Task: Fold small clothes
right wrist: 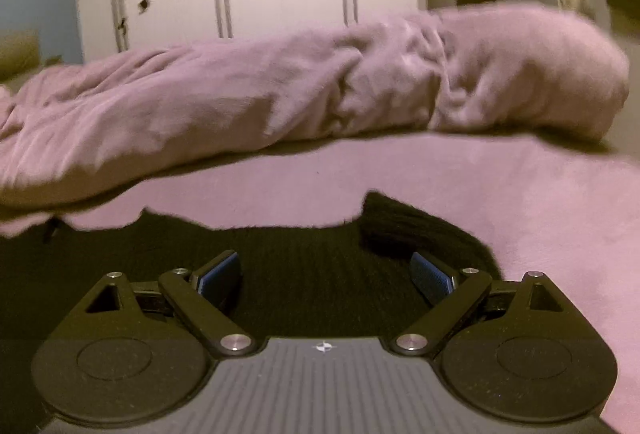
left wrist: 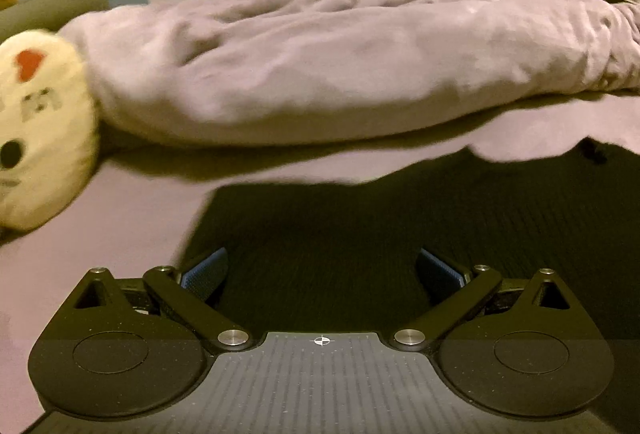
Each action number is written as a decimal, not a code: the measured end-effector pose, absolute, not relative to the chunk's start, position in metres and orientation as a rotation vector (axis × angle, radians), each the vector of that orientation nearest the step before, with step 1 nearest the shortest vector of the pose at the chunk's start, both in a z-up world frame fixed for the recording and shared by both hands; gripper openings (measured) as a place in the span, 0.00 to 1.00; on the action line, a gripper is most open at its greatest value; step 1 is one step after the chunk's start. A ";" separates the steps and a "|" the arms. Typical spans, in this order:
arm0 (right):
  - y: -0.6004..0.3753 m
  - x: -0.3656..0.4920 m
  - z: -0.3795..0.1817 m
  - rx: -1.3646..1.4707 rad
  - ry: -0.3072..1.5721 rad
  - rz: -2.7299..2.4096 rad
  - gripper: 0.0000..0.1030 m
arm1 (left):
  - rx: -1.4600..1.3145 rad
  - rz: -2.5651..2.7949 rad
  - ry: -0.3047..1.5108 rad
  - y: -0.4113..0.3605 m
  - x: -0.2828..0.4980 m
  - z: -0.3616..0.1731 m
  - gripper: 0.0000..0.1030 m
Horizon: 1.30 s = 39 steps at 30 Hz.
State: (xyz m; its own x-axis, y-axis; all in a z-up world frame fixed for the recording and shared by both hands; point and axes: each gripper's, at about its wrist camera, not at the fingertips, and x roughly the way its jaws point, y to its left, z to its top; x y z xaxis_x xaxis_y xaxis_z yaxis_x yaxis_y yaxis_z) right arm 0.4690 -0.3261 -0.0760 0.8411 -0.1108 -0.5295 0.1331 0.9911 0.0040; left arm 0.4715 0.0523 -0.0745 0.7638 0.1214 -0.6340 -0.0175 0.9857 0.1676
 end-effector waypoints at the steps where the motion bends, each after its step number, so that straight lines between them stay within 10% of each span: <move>1: -0.323 0.457 -0.074 0.009 0.551 -0.140 0.95 | 0.145 0.113 0.714 0.068 0.463 -0.075 1.00; 16: -0.330 0.297 -0.043 -0.030 0.542 -0.331 0.96 | -0.368 0.178 0.813 0.211 0.366 -0.062 1.00; 34: -0.250 0.258 -0.071 0.201 0.643 -0.030 0.96 | -0.672 -0.186 0.970 0.197 0.402 -0.088 0.98; 35: -0.250 0.257 -0.074 0.215 0.650 -0.026 0.96 | -0.698 -0.201 0.963 0.196 0.403 -0.088 0.93; 37: -0.248 0.255 -0.080 0.211 0.653 -0.021 0.96 | -0.775 -0.200 0.973 0.198 0.404 -0.090 0.53; 39: -0.247 0.252 -0.081 0.195 0.642 -0.011 0.96 | -0.792 -0.151 0.999 0.199 0.405 -0.094 0.40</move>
